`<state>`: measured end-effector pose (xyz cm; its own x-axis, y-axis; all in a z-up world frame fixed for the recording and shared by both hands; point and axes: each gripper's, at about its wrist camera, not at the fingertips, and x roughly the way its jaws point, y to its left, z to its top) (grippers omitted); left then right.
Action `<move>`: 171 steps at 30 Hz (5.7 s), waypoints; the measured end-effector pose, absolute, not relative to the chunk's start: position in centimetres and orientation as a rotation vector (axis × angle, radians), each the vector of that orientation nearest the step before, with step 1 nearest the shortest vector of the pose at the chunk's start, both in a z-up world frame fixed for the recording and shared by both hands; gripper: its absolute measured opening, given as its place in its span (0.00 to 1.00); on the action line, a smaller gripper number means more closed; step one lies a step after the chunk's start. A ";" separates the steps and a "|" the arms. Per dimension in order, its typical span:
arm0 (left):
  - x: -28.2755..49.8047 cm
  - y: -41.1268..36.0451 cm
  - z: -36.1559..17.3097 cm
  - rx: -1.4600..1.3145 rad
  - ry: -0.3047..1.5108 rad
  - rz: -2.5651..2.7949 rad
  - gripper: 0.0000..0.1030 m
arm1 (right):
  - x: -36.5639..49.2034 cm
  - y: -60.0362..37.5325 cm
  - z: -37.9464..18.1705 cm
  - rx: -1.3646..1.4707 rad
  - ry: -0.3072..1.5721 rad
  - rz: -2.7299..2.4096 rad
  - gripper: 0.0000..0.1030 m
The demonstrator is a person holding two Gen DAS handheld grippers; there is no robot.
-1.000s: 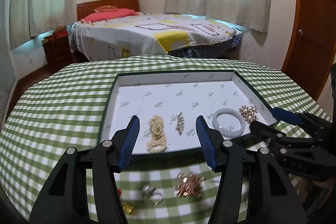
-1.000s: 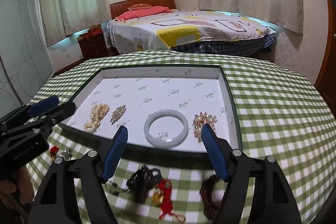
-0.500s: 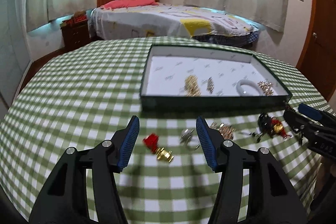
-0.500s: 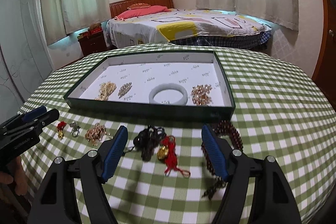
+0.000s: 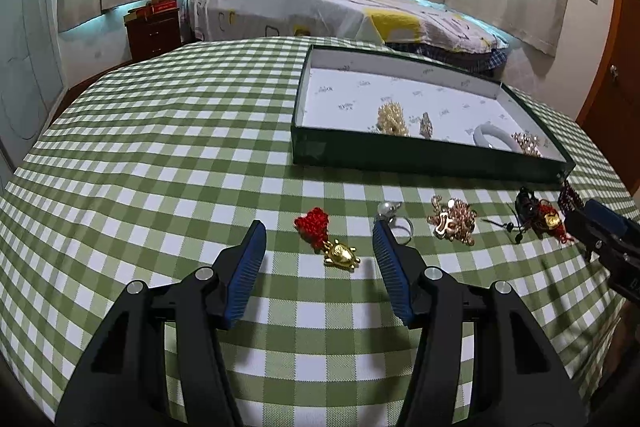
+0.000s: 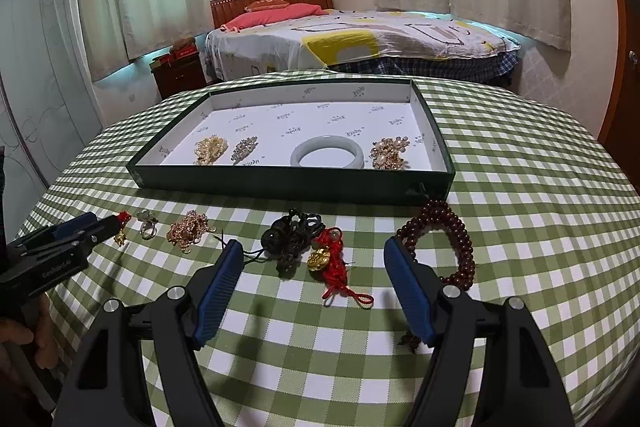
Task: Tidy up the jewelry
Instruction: 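Withdraw both tools from the box toward the remaining jewelry, then grasp the red flower pin with the left tool while the right tool grasps the red tassel charm, then carry the pin and tassel into the green box and open both tools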
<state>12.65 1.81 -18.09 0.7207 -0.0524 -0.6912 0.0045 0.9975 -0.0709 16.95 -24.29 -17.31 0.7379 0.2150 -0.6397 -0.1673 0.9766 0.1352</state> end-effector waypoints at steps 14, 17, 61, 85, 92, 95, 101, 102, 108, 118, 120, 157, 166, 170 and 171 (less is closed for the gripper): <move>12.3 2.9 -18.9 -0.067 0.824 0.003 0.43 | 17.0 -24.1 -17.7 0.077 0.724 0.216 0.69; 12.5 2.4 -18.9 -0.055 0.824 -0.009 0.43 | 17.0 -24.0 -17.8 0.082 0.726 0.219 0.69; 13.3 3.1 -17.8 -0.057 0.781 -0.021 0.13 | 19.1 -24.5 -19.1 0.109 0.801 0.217 0.32; 13.2 2.8 -17.9 -0.055 0.778 -0.024 0.13 | 18.4 -24.1 -19.3 0.052 0.799 0.206 0.15; 13.1 2.8 -17.6 -0.058 0.766 -0.025 0.13 | 18.2 -24.3 -19.0 0.055 0.784 0.205 0.15; 12.9 2.8 -17.3 -0.060 0.755 -0.026 0.13 | 18.1 -24.3 -18.7 0.055 0.774 0.205 0.15; 12.8 2.6 -16.3 -0.064 0.729 -0.034 0.13 | 18.0 -24.5 -17.9 0.064 0.750 0.205 0.15; 12.8 2.5 -16.1 -0.065 0.724 -0.035 0.13 | 18.1 -24.4 -17.7 0.064 0.746 0.206 0.15; 13.0 1.9 -14.1 -0.080 0.682 -0.059 0.13 | 18.3 -24.3 -16.3 0.066 0.709 0.213 0.15; 16.0 0.3 -10.2 -0.080 0.584 -0.106 0.13 | 21.3 -24.5 -12.4 0.070 0.608 0.216 0.15; 17.1 0.1 -9.5 -0.079 0.564 -0.107 0.13 | 22.2 -24.5 -11.6 0.066 0.584 0.215 0.15; 33.7 -1.2 -17.7 -0.095 0.893 -0.093 0.19 | 34.6 -25.8 -18.2 0.060 0.865 0.191 0.31; 32.2 -1.3 -16.8 -0.099 0.844 -0.098 0.44 | 33.7 -25.9 -16.9 0.064 0.814 0.186 0.39; 30.4 -0.7 -15.2 -0.119 0.778 -0.098 0.49 | 32.4 -25.7 -15.2 0.059 0.757 0.180 0.39; 29.6 -0.5 -14.6 -0.116 0.750 -0.095 0.49 | 32.0 -25.7 -14.9 0.063 0.744 0.180 0.39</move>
<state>29.64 -0.52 -14.65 0.7280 -0.1274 -0.6737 0.0445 0.9893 -0.1390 32.00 -25.72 -14.86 0.7214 0.1846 -0.6674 -0.1403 0.9828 0.1203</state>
